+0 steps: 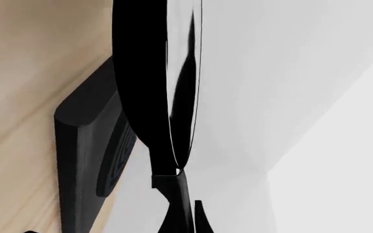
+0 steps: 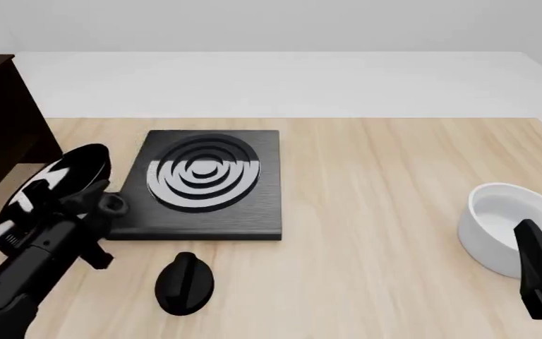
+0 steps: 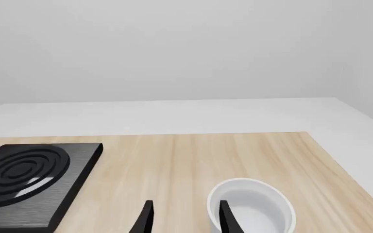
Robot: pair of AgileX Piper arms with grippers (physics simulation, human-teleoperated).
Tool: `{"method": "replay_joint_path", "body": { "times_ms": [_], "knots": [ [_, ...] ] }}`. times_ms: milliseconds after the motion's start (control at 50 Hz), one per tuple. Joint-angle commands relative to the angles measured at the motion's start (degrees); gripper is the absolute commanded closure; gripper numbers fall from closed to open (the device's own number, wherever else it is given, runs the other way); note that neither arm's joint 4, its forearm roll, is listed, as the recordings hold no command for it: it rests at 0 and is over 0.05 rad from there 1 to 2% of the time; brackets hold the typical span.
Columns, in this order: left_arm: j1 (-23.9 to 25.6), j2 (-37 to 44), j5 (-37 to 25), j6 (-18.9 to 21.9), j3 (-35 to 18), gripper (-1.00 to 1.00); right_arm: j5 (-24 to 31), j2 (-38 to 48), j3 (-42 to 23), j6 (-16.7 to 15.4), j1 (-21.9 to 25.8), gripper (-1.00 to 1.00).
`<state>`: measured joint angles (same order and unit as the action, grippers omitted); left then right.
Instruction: Put the frying pan under the cabinet shelf.
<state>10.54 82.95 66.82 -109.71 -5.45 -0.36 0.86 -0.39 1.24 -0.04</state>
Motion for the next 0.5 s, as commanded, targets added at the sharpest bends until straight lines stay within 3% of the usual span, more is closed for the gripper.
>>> {"method": "replay_joint_path", "body": {
  "times_ms": [20, 280, 340, 500],
  "knots": [
    [-3.0, 2.5, 2.7, 0.2, -0.7, 1.0, 0.0, 0.0, 0.0, 0.0, 0.0, -1.0],
    [-5.4, 6.0, 3.0, 0.1, -1.3, 1.0, 0.0, -0.1, 0.0, 0.0, 0.0, -1.0],
    [-8.7, 6.7, 2.2, 1.3, -1.6, 1.0, 0.0, 0.0, 0.0, 0.0, 0.0, -1.0],
    [-8.5, 6.9, 2.4, 1.0, -1.5, 1.0, 0.0, 0.0, 0.0, 0.0, 0.0, -1.0]
  ]
}}
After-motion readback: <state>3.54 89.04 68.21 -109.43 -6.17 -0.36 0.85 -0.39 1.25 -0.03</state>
